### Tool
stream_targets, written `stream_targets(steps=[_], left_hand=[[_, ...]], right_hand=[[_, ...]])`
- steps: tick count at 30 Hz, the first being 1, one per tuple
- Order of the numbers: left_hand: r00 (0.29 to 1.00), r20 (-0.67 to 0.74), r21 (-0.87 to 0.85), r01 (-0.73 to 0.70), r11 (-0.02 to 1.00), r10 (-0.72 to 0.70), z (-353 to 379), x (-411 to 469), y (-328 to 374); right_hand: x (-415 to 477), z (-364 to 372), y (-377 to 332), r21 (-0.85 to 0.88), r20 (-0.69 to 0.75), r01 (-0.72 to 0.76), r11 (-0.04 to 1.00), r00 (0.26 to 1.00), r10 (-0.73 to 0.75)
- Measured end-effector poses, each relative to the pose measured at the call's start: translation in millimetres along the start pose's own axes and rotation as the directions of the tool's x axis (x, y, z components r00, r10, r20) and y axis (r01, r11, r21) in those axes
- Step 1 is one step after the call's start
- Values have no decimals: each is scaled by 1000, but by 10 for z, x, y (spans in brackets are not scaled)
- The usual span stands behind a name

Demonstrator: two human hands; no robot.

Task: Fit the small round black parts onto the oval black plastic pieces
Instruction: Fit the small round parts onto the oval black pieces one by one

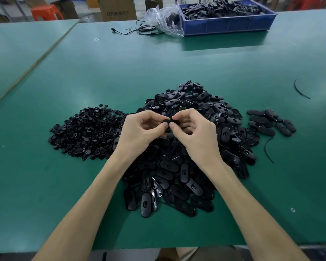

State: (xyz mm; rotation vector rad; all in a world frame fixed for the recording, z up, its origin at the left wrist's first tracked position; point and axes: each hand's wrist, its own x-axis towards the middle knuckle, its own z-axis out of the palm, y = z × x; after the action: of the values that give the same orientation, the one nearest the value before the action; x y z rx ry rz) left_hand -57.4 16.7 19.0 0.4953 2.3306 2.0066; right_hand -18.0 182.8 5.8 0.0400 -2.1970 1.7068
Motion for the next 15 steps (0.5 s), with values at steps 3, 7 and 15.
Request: stream_targets(steps=[3,7,15], left_hand=[[1000,-25,-39,5,999,-6,34,-14,3],[999,-45,-31,-8,999,7,108,-48,1],[997,-73,38,-16,999,19,162,-79,11]], right_hand=[[-18,18,-6,-34,-20,16,999,1000,-17],[-29,31,-1,-62,-46,15,998,999,-18],[-52,39,15,-55,-67,-57,997,996,53]])
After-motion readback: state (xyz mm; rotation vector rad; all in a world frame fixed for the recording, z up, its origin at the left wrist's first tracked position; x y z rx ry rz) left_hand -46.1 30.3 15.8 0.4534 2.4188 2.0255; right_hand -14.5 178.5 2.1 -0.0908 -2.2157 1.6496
